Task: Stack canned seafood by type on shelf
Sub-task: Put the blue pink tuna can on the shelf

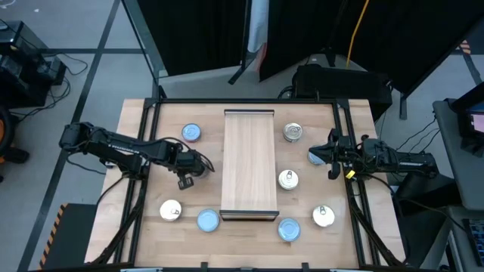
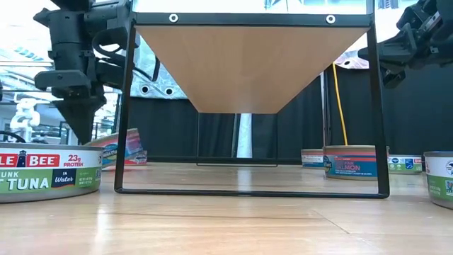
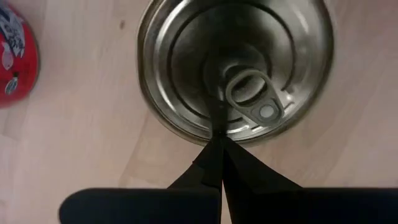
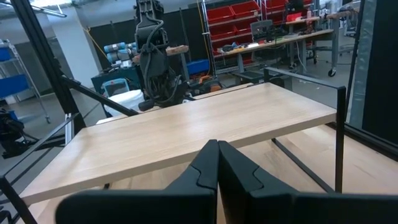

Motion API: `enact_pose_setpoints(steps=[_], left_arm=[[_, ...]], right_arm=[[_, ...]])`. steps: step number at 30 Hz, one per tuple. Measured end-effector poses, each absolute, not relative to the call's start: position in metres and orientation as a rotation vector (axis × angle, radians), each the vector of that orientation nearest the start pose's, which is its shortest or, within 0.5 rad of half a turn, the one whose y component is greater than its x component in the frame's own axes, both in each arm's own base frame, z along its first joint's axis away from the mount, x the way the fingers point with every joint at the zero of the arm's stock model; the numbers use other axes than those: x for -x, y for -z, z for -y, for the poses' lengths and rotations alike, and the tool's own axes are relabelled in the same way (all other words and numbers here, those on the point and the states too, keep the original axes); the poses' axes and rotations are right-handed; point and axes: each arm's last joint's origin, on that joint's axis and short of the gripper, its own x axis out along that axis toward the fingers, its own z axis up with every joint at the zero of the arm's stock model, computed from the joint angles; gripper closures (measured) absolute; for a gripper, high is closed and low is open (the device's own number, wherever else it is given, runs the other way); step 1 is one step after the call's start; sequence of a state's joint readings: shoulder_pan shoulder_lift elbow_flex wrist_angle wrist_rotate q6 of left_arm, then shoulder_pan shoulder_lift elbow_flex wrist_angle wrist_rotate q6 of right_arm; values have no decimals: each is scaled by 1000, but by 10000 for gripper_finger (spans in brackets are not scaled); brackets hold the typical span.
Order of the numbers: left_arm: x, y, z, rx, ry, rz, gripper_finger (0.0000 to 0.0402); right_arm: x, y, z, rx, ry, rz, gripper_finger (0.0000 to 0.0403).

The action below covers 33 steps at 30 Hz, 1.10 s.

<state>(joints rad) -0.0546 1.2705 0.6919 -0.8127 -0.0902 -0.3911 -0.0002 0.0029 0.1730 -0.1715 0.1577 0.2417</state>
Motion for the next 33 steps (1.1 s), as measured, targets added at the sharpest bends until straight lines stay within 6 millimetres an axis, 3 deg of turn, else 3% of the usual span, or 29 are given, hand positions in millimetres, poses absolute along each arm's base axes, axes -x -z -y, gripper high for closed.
enact_pose_setpoints(steps=[4,12,19,24,28,33], left_arm=[[-196,-174,10,246,-311,-1356,398],[-180,-149,12,309,-333,-1407,398],[-179,-153,21,332,-283,-1430,398],[-175,-178,30,349,-241,-1502,398],[-177,-218,36,309,-201,-1483,398],[-189,-266,34,230,-138,-1337,394]], right_arm=[[-84,-204,5,-240,158,11,403],[-84,-204,5,-241,157,11,403],[-84,-204,5,-241,156,11,403],[-84,-203,5,-239,158,-4,403],[-84,-201,5,-233,161,-23,403],[-84,-202,5,-221,159,-10,403]])
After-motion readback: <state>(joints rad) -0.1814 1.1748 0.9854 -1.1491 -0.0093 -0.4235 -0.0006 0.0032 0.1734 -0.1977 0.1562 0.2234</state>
